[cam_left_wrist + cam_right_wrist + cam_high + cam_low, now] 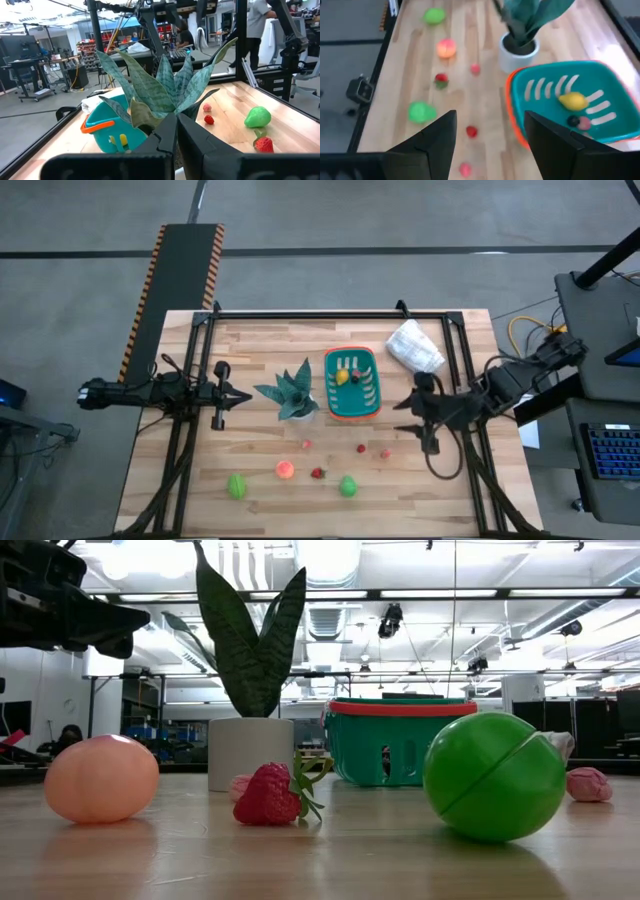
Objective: Build produce basket
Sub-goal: Put the right peach into the basket
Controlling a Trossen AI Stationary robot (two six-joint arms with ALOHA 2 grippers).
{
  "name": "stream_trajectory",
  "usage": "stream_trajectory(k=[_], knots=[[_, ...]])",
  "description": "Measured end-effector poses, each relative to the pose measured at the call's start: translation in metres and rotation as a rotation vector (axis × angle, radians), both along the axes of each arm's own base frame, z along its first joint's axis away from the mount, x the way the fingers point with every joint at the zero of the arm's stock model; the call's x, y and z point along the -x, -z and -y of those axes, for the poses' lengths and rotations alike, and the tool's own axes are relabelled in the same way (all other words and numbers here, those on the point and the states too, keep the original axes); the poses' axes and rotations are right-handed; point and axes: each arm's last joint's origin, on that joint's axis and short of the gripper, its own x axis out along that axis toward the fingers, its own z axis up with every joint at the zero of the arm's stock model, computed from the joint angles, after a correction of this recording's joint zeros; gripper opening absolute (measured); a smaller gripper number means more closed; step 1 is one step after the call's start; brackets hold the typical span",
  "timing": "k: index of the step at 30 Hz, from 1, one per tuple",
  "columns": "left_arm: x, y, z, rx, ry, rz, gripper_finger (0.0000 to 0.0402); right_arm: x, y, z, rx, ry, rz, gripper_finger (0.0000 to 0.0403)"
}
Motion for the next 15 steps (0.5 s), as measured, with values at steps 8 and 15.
stream_trajectory(k=[8, 15], knots=[[0.0, 0.0, 0.0, 0.0, 0.0, 0.0, 0.0, -0.006, 0.02, -0.02, 0.015, -0.016, -0.074, 0.0221], [0.0, 0.0, 0.0, 0.0, 0.0, 0.0, 0.0, -0.011, 0.052, -0.036, 0.032, 0.01, -0.164, 0.0219]])
